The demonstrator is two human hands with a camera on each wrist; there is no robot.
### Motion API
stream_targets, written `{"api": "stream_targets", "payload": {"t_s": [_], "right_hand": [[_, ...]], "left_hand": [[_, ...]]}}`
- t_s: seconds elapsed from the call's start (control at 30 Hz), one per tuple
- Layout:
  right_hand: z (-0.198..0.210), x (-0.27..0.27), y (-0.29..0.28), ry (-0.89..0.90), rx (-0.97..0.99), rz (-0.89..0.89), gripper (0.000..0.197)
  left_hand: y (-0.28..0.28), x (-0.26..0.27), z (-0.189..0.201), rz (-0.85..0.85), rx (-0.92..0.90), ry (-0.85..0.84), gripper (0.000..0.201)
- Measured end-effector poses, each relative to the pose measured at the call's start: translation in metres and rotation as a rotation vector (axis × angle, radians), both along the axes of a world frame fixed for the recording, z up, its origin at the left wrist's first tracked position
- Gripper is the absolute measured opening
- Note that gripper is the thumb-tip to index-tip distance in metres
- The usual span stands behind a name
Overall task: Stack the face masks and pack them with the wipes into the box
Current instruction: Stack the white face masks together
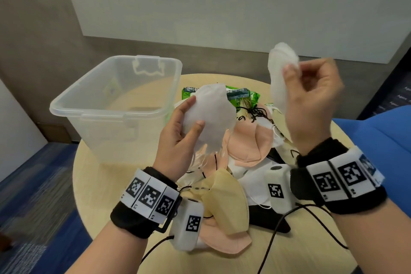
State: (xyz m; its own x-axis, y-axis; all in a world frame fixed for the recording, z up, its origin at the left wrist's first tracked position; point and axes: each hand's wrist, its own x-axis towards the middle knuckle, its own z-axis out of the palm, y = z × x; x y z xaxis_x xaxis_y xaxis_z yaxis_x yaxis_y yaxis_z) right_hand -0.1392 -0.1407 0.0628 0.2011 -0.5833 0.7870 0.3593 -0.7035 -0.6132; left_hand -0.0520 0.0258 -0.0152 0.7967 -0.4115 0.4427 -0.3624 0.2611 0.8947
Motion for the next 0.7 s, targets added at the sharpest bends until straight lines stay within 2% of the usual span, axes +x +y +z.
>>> {"api": "stream_targets", "payload": {"t_s": [0.1,0.2,0.27,0.3,0.4,0.47,0.57,0.63,0.7], "right_hand": [[-0.016,0.010,0.027,0.208,-0.187,0.156,0.013],[-0.038,0.019,0.047,0.375,-0.399,0.255,0.010],[-0.047,0.023,0.054,0.418,-0.451,0.305,0.010],[-0.049,0.024,0.056,0.420,-0.460,0.320,0.012],[-0.051,0.027,0.058,0.445,-0.452,0.362,0.018],[-0.050,0.025,0.056,0.492,-0.405,0.434,0.021],[-0.044,0.021,0.047,0.511,-0.085,0.616,0.013],[-0.042,0.022,0.036,0.432,0.098,0.477,0.022],[-0.040,0.025,0.023,0.465,0.182,0.290,0.025]], "left_hand": [[-0.003,-0.005,0.003,-0.044,-0.035,0.019,0.043],[-0.002,-0.007,0.005,-0.121,-0.116,0.068,0.065],[-0.002,-0.008,0.006,-0.144,-0.140,0.060,0.079],[-0.002,-0.008,0.006,-0.152,-0.148,0.065,0.077],[-0.002,-0.007,0.005,-0.133,-0.151,0.094,0.048],[-0.001,-0.004,0.003,-0.118,-0.154,0.105,0.039],[0.003,0.000,0.001,-0.072,-0.116,0.069,0.039],[0.004,0.001,-0.001,-0.054,-0.097,0.042,0.041],[0.004,0.002,-0.002,-0.046,-0.088,0.029,0.041]]}}
